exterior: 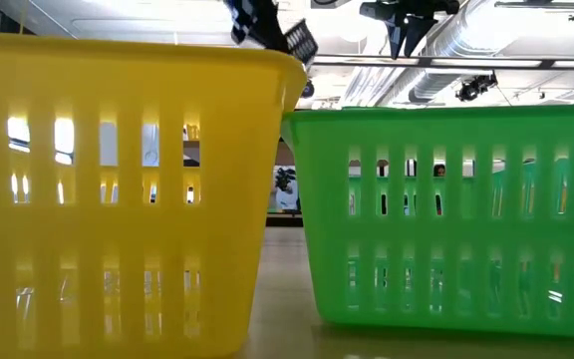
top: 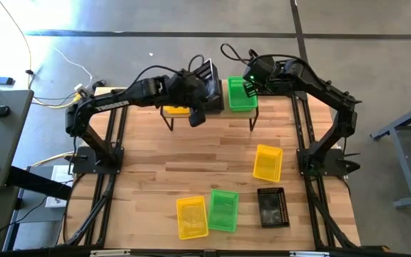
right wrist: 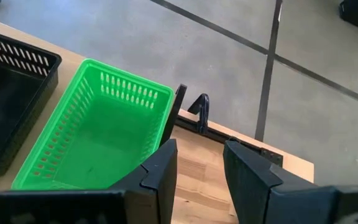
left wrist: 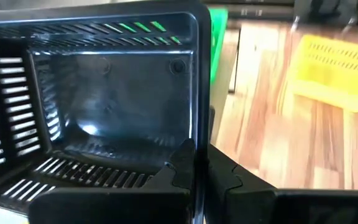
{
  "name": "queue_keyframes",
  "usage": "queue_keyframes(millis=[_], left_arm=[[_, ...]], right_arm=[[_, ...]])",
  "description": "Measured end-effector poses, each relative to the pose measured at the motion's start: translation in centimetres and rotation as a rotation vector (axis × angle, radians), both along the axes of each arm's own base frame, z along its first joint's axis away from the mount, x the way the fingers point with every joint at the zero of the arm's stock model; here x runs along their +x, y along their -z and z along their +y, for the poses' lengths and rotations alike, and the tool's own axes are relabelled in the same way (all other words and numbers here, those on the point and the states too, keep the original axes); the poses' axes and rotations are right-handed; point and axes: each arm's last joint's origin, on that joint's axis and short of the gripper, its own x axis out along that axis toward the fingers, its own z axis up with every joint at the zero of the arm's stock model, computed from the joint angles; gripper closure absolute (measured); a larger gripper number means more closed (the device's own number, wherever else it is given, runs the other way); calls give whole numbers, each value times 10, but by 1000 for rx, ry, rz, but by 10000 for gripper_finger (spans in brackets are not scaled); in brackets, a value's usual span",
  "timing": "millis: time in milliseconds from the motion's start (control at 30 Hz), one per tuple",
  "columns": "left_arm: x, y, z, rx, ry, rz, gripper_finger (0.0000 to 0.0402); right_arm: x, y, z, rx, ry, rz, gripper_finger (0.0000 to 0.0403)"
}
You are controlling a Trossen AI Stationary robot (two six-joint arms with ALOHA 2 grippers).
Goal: Stack baskets on shelf by color
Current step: Stack the top black bin on the black bin on the shelf
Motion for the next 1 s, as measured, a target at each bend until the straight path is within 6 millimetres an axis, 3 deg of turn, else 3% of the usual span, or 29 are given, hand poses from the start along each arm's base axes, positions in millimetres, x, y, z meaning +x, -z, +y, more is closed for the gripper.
queue_keyframes(millis=[533, 1000], left_arm=[[17, 32, 5, -98, -16, 102, 401], [12, 34, 12, -21, 54, 182, 401]], right_arm=[[0, 0, 0, 0, 4, -3, 286], [0, 0, 0, 20, -5, -11, 286]])
